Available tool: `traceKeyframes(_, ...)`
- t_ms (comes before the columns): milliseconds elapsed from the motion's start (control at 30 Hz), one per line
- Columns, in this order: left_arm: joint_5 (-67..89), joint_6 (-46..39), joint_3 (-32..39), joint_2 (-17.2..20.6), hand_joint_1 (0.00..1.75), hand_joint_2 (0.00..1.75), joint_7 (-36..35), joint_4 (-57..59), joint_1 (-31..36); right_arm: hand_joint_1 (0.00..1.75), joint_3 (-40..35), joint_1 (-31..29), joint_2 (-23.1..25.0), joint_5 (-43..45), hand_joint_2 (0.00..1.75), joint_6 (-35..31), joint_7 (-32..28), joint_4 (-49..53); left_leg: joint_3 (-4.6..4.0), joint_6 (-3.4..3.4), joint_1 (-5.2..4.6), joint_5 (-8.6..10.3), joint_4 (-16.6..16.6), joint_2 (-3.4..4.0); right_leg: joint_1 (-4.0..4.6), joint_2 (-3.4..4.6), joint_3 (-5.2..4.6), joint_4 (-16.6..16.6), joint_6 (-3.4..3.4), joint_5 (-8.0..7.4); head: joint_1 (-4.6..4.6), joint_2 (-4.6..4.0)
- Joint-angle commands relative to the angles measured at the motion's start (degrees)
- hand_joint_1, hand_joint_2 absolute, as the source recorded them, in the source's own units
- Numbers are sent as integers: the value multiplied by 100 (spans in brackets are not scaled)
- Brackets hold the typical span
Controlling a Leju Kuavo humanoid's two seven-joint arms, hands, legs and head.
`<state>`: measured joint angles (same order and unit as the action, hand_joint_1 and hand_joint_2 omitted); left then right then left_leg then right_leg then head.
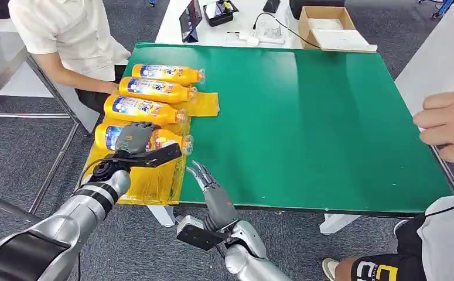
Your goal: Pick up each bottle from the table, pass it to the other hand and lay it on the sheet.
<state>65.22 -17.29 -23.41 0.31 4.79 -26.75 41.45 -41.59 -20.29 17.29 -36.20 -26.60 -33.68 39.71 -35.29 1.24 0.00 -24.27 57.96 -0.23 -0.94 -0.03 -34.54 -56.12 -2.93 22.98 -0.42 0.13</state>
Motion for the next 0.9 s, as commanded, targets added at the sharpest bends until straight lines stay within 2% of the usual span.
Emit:
traceKeyframes(33,5,42,-191,-36,175,175,17,449,370,0,-101,-104,-147,8,175,24,-6,-9,13,-6,6,-6,1,-2,7,-4,15,1,9,7,2,0)
traceKeyframes(433,-11,234,-180,-55,175,175,15,495,421,0,-99,-117,-142,40,175,61,-51,-25,19,-7,8,-9,2,-5,8,-7,23,0,12,10,0,0)
traceKeyframes(500,-283,377,46,-122,175,175,134,449,413,0,-79,-105,-138,90,175,91,-76,-18,8,-5,6,-4,1,-5,6,-6,11,1,8,5,0,0)
traceKeyframes(533,-469,563,160,-149,175,175,267,394,399,0,-94,-97,-152,86,175,113,-66,-16,35,-12,13,-18,6,-8,14,-11,40,-3,19,20,0,0)
traceKeyframes(567,-596,643,245,-170,169,175,334,356,384,0,-104,-93,-154,79,175,117,-58,-29,26,-9,10,-14,5,-8,11,-11,31,-2,16,16,0,0)
traceKeyframes(600,-746,748,320,-179,120,175,443,293,363,0,-100,-83,-158,100,175,137,-70,-45,14,-6,7,-7,1,-6,7,-8,18,0,10,9,0,0)
traceKeyframes(633,-888,860,377,-182,56,175,523,231,340,0,-96,-73,-161,110,175,128,-90,-70,19,-7,9,-11,5,-8,10,-11,25,-1,13,13,0,0)
traceKeyframes(667,-949,919,382,-174,12,175,561,189,327,0,-102,-69,-164,114,175,125,-96,-91,13,-5,6,-7,1,-6,7,-7,17,1,9,8,2,0)
traceKeyframes(733,-981,1030,328,-158,2,175,608,125,335,0,-96,-62,-159,150,175,150,-108,-120,9,-5,6,-5,1,-5,7,-6,13,2,8,6,0,0)
traceKeyframes(900,-1106,1649,-5,-134,0,175,687,173,368,0,-113,-110,-138,224,175,175,-177,-272,21,-8,9,-10,3,-7,10,-9,26,0,13,12,2,0)
